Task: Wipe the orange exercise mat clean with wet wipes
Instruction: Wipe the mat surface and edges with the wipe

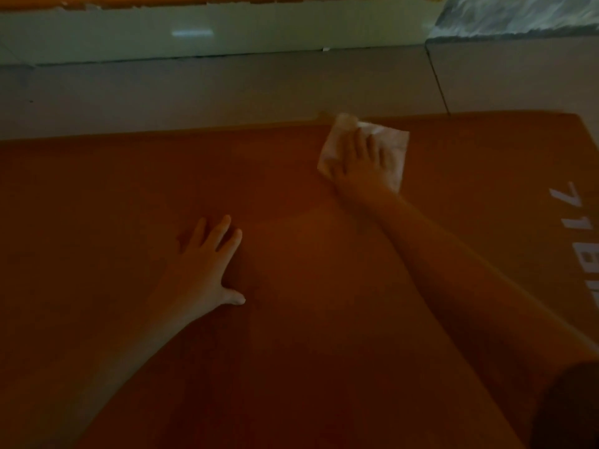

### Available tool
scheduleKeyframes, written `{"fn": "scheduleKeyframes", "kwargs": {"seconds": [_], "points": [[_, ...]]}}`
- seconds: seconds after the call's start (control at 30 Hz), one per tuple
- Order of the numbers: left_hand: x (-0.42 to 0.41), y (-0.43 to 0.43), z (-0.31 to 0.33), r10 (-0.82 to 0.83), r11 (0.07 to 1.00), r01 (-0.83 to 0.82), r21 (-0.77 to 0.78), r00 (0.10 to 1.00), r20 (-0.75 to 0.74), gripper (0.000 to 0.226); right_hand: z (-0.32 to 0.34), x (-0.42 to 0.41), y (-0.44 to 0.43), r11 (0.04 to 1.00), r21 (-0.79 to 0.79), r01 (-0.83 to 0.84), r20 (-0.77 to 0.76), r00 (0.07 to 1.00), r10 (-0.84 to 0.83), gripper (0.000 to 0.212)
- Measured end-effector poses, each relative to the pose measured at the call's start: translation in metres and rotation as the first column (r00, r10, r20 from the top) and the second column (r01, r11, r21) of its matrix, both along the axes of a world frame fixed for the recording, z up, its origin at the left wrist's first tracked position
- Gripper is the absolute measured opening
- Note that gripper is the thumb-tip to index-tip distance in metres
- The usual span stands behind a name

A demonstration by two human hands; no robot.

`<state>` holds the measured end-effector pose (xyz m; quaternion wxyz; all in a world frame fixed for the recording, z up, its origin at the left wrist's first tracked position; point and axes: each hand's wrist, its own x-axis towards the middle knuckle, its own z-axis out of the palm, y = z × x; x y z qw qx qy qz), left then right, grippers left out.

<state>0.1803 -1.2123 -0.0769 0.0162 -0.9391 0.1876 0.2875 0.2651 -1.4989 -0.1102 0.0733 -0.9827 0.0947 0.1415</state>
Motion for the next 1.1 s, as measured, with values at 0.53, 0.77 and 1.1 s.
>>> {"fn": "scheduleKeyframes", "kwargs": {"seconds": [0.53,0.77,1.1], "points": [[0.003,0.001,0.004,-0.023,0.999,0.024,0.029,0.999,-0.029,0.112,-0.005,-0.130,0.025,0.896,-0.032,-0.443,-0.024,0.896,0.442,0.073],[-0.022,0.005,0.005,0.030,1.000,-0.029,-0.012,0.999,0.028,0.088,-0.008,-0.162,-0.048,0.959,-0.092,-0.269,-0.034,0.963,0.267,0.077],[-0.081,0.002,0.013,0.026,0.999,-0.026,-0.017,0.999,-0.028,0.069,0.006,-0.240,-0.001,0.884,0.083,-0.461,-0.086,0.880,0.467,0.071]]}}
